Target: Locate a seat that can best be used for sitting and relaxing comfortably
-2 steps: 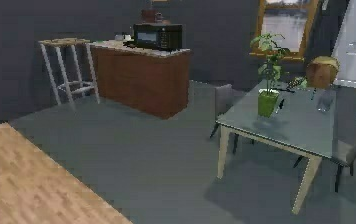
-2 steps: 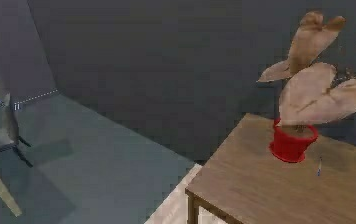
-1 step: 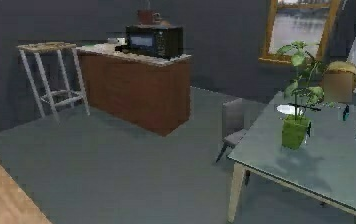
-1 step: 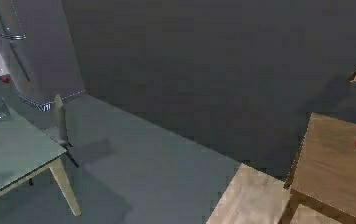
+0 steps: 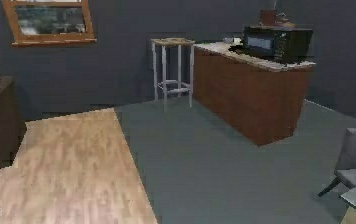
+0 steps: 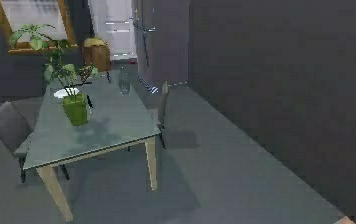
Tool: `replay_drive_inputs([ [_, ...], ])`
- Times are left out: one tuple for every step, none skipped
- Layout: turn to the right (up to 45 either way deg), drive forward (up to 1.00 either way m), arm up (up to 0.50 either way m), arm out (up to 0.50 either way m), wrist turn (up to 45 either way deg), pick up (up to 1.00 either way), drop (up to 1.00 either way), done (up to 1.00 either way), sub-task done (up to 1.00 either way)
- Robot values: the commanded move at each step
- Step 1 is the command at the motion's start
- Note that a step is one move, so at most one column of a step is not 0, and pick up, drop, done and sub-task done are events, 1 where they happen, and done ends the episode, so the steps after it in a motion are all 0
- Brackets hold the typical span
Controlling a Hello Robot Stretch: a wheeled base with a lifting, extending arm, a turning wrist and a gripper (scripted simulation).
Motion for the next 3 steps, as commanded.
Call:
replay_drive_inputs([
  [0.0, 1.00, 0.00, 0.00, 0.0, 0.00, 0.00, 0.00, 0.00],
  [-18.0, 0.00, 0.00, 0.00, 0.0, 0.00, 0.00, 0.00, 0.00],
  [0.0, 0.15, 0.00, 0.00, 0.0, 0.00, 0.00, 0.00, 0.00],
])
